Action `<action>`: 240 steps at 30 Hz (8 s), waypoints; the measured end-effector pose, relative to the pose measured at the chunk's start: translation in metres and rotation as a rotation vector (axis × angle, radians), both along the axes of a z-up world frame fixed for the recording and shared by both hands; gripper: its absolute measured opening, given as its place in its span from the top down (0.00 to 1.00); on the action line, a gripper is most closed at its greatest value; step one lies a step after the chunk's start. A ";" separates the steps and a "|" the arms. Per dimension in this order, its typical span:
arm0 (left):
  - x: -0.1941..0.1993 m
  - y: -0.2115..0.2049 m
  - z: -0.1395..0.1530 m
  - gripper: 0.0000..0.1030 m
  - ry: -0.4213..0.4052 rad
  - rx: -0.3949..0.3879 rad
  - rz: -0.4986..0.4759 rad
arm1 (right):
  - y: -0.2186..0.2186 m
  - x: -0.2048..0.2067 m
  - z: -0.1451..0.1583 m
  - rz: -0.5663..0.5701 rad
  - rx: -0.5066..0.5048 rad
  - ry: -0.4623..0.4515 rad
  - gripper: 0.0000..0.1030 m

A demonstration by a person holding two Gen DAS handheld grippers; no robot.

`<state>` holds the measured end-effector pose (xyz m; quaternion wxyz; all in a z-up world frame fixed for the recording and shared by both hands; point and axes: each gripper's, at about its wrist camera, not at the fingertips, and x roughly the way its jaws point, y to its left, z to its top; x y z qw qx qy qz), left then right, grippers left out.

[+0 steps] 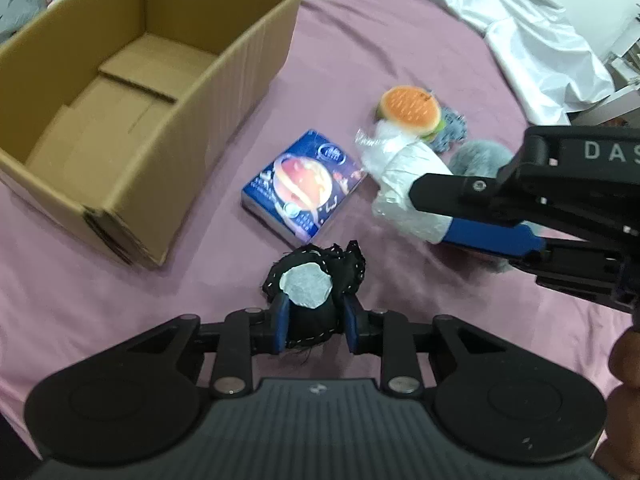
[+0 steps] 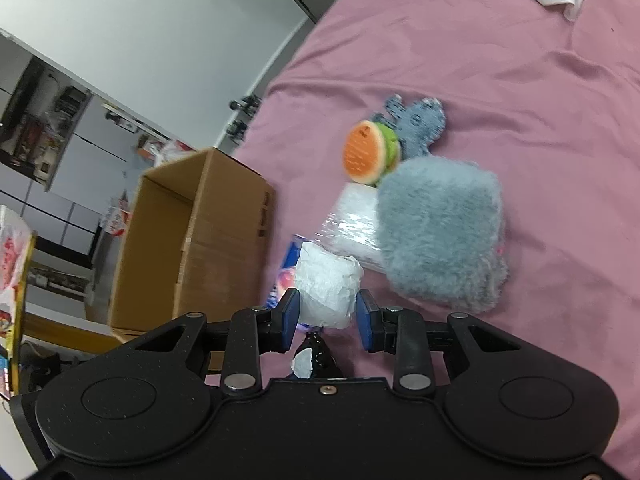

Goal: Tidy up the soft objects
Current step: 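Close the left gripper on the black-and-white plush and lift it, then carry the black-and-white plush with the left gripper into the cardboard box, then open the left gripper to release the plush and withdraw, then move the left tool over the grey fluffy plush, then close the left gripper on the grey fluffy plush and lift it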

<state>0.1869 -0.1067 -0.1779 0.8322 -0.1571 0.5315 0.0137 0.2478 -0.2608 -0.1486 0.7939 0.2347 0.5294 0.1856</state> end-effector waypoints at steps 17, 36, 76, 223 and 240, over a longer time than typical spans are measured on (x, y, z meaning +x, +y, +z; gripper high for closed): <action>-0.027 0.024 0.073 0.74 -0.154 -0.042 0.025 | 0.008 -0.018 0.052 -0.028 0.069 -0.184 0.70; -0.038 0.086 0.133 0.74 -0.311 -0.027 0.122 | 0.062 -0.022 0.096 0.016 0.130 -0.335 0.70; 0.060 0.174 0.104 0.72 -0.257 -0.062 0.167 | 0.124 0.019 0.059 0.002 0.129 -0.319 0.70; 0.066 -0.104 0.050 0.55 -0.104 -0.012 -0.163 | -0.123 -0.014 -0.049 -0.740 0.195 0.243 0.65; 0.090 -0.088 0.033 0.42 -0.097 0.025 -0.139 | -0.109 0.000 -0.060 -0.702 0.215 0.278 0.59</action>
